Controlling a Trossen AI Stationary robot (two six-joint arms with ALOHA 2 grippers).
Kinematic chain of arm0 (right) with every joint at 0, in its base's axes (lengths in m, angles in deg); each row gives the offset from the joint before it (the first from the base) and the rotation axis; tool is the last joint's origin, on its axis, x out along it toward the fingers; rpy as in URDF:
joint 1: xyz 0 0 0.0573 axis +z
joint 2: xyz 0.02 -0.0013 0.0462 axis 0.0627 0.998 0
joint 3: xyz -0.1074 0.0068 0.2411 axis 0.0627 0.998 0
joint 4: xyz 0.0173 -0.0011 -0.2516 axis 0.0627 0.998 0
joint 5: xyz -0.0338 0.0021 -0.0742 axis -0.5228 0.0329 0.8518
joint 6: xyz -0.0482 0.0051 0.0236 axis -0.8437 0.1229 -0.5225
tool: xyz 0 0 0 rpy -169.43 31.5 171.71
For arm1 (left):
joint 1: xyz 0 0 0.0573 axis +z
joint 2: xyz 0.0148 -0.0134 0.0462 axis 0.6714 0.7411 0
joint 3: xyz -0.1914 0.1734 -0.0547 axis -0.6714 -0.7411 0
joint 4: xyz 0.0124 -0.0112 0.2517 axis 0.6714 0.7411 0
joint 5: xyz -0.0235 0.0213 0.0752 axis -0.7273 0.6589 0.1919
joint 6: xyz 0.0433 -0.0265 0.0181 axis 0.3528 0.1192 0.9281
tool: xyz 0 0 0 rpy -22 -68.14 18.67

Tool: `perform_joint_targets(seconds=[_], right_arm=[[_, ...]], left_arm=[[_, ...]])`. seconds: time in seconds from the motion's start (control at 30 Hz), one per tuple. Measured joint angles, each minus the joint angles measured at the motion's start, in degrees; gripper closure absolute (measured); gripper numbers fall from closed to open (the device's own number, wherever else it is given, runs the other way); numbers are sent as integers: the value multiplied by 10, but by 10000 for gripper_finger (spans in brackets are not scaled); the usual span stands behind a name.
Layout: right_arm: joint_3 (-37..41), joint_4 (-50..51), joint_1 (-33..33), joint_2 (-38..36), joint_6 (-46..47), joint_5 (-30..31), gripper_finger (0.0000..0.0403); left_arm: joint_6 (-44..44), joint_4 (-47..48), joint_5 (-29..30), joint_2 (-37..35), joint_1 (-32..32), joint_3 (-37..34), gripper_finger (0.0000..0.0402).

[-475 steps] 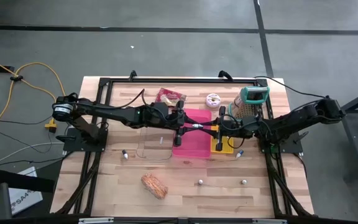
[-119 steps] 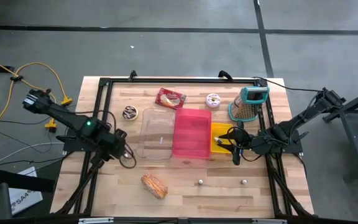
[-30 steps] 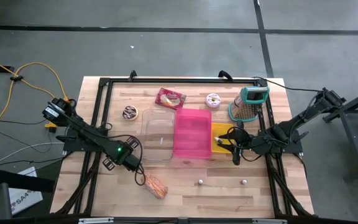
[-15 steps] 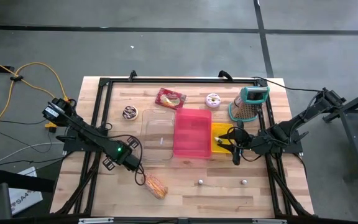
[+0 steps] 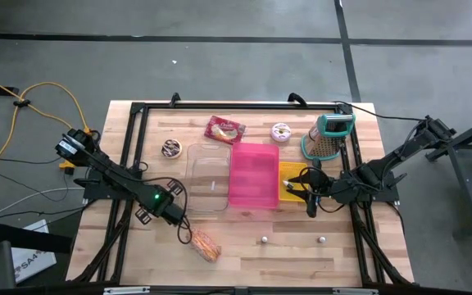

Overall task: Pick & Place Food Item
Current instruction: Put the black food coloring bottle into the yellow bin

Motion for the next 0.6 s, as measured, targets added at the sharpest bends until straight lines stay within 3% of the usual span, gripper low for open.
perform_joint_targets(seconds=[0.6], right_arm=[[0, 0, 0, 0, 0, 0, 254]], left_arm=[[-11, -8, -4, 0, 0, -3, 324]])
